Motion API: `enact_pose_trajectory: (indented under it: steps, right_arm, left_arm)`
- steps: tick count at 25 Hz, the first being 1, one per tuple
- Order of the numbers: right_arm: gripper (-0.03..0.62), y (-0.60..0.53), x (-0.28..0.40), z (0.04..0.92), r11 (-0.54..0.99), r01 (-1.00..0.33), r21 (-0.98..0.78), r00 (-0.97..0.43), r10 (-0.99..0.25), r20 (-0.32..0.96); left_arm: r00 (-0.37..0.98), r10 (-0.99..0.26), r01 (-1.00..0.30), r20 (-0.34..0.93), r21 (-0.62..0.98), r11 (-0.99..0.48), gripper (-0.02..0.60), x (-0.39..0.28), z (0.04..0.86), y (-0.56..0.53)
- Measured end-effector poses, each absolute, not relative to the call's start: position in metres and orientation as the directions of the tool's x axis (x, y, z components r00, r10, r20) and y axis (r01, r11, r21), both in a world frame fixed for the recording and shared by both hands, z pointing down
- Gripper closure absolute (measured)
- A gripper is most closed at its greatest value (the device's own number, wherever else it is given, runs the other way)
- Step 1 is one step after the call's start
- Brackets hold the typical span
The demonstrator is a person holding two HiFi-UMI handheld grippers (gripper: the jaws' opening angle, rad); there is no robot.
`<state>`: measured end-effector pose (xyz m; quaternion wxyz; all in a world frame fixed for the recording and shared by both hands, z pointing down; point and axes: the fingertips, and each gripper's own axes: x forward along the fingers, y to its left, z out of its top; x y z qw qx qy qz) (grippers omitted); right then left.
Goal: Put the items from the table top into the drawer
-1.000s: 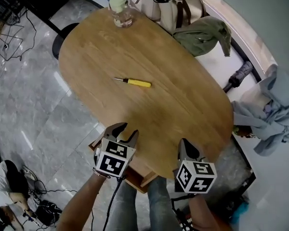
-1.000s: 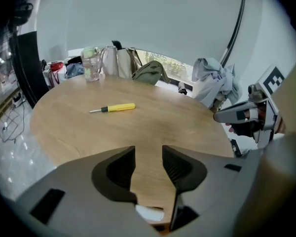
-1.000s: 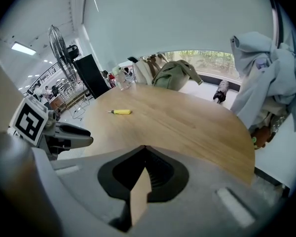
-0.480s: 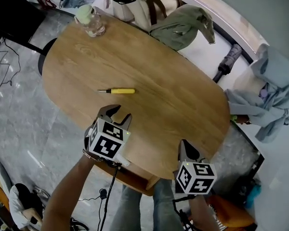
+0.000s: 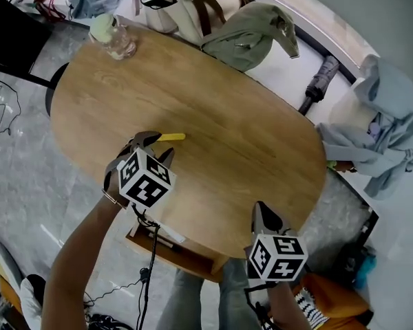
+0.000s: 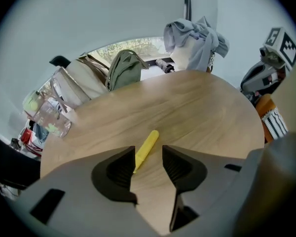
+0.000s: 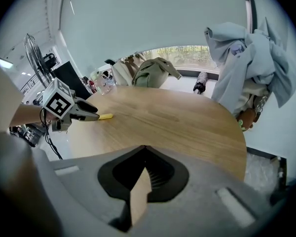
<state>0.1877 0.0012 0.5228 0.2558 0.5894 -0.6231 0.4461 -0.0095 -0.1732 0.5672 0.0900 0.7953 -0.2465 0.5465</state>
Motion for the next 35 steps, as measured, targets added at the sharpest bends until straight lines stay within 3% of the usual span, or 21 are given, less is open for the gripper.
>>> enact_pose_trajectory:
  steps: [4, 18, 26, 35]
  right_arm:
    - [0.589, 0.001, 0.186, 0.525, -0.117, -0.957, -0.265, -0.172, -0.505, 0.846]
    - [0.589, -0.002, 0.195, 0.524, -0.104, -0.96, -0.261, -0.175, -0.506, 0.844]
    - [0.589, 0.005, 0.2, 0.526, -0.123, -0.955, -0.269, -0.172, -0.509, 0.843]
    - [0.589, 0.009, 0.199, 0.526, -0.128, -0.952, -0.278, -0.176, -0.516, 0.839]
  left_arm:
    - [0.221, -0.238, -0.388, 0.946, -0.139, -0.911, 0.41, -0.016, 0.58, -0.181]
    - [0.17, -0.13, -0.229, 0.977, -0.089, -0.969, 0.41, -0.009, 0.607, -0.186]
    - [0.176, -0.056, -0.151, 0.983, -0.03, -0.988, 0.468, -0.004, 0.608, -0.179]
    - [0.17, -0.067, -0.137, 0.983, -0.044, -0.99, 0.492, -0.004, 0.609, -0.177]
